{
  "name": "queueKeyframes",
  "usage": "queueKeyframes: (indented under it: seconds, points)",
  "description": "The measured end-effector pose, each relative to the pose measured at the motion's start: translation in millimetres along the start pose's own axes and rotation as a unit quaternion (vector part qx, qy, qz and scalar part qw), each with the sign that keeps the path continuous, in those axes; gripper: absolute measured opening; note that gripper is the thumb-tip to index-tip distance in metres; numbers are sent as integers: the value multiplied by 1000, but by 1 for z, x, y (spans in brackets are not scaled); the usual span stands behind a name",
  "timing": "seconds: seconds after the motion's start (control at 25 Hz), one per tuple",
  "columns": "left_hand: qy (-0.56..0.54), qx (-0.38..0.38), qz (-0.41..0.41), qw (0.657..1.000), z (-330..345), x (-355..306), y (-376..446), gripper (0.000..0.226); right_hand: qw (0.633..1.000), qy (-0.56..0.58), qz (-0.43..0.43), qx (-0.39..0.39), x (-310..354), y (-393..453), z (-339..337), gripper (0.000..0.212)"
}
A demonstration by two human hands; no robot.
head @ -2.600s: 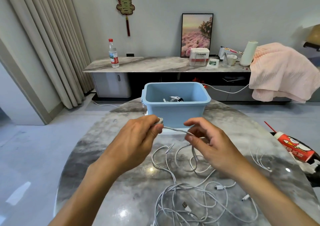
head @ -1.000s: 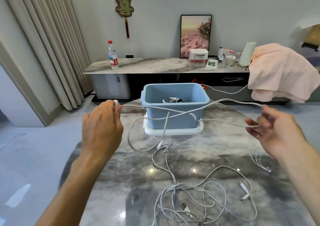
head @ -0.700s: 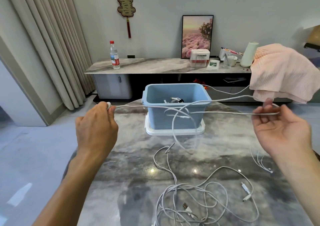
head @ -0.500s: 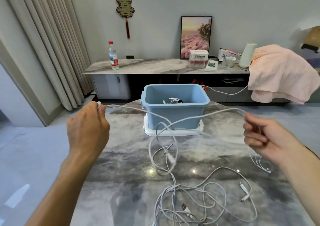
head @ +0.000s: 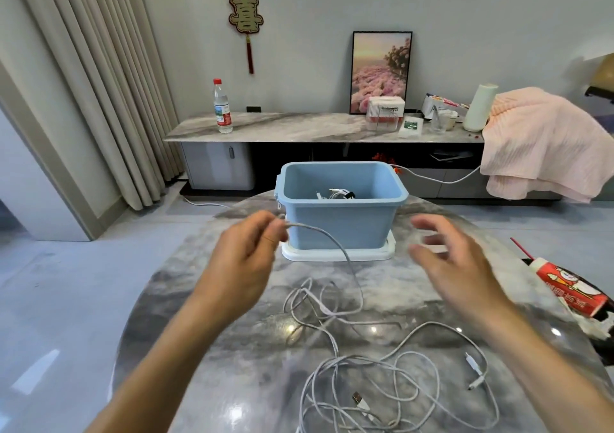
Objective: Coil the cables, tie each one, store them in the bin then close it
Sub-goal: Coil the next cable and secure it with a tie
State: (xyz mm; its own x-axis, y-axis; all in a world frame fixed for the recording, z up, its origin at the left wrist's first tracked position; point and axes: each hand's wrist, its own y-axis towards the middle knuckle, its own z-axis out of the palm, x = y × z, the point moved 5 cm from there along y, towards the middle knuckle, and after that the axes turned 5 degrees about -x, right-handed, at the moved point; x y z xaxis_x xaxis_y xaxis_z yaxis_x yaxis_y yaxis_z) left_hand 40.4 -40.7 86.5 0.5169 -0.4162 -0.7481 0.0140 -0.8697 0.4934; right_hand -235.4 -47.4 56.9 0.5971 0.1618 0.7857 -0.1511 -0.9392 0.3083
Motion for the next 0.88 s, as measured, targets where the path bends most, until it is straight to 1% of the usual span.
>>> queueKeyframes:
  seconds: [0.04, 0.08, 0.12, 0.16, 0.2, 0.24, 0.32, 0.36, 0.4, 0.48, 0.52, 0.56, 0.6, 0.64, 0.68, 0.72, 0.76, 0.8, 0.84, 0.88]
  points:
    - [-45, 35, 9, 998, 14, -6, -4, 28, 993, 75, -42, 77, 19, -9, 19, 43]
    - [-86, 60, 12, 994, 26, -11, -8, 30, 979, 116, -66, 154, 28, -20, 40, 43]
    - [-132, 73, 7, 989, 32, -13, -9, 31, 967, 120, -83, 209, 29, -28, 57, 36]
    - [-186, 63, -10, 980, 32, -15, -8, 32, 964, 103, -95, 224, 24, -33, 69, 22]
    - [-248, 39, -35, 967, 26, -13, -5, 29, 969, 78, -95, 214, 18, -32, 71, 7]
    - [-299, 9, -55, 953, 19, -11, -1, 28, 977, 40, -94, 187, 8, -26, 68, 8]
    - [-358, -32, -67, 931, 3, -10, 4, 32, 985, -71, -113, 112, -3, -12, 49, 44]
    - [-386, -48, -66, 919, -1, -12, 5, 34, 985, -83, -123, 84, -1, -8, 40, 58]
    - [-408, -64, -68, 908, -2, -12, 5, 36, 987, -52, -135, 68, 1, -6, 34, 64]
    - [-415, -101, -73, 901, -6, -13, 8, 39, 983, 48, -143, 101, 8, -6, 31, 60]
    - [-424, -119, -88, 894, -8, -12, 10, 38, 978, 72, -132, 144, 10, -10, 33, 56]
    - [-452, -140, -113, 874, -14, -5, 12, 35, 972, 74, -116, 191, 6, -13, 35, 59]
    - [-499, -161, -139, 840, -25, 6, 16, 33, 965, 58, -108, 233, 5, -16, 35, 64]
    - [-558, -181, -157, 795, -42, 21, 20, 30, 966, 27, -107, 233, 3, -16, 30, 65]
    - [-615, -198, -158, 746, -62, 40, 23, 25, 975, 26, -90, 201, 3, -12, 22, 62]
    - [-658, -205, -149, 709, -84, 57, 25, 20, 989, 58, -38, 131, -9, -2, 10, 61]
    - [-689, -203, -140, 682, -102, 71, 26, 19, 991, 117, 55, 35, -25, 7, -7, 61]
    - [-710, -207, -145, 658, -115, 83, 24, 23, 968, 181, 162, -59, -48, 14, -24, 59]
    - [-713, -224, -158, 645, -122, 95, 21, 31, 927, 243, 264, -110, -69, 15, -33, 55]
    - [-690, -252, -175, 656, -124, 104, 18, 39, 881, 299, 345, -126, -92, 14, -33, 54]
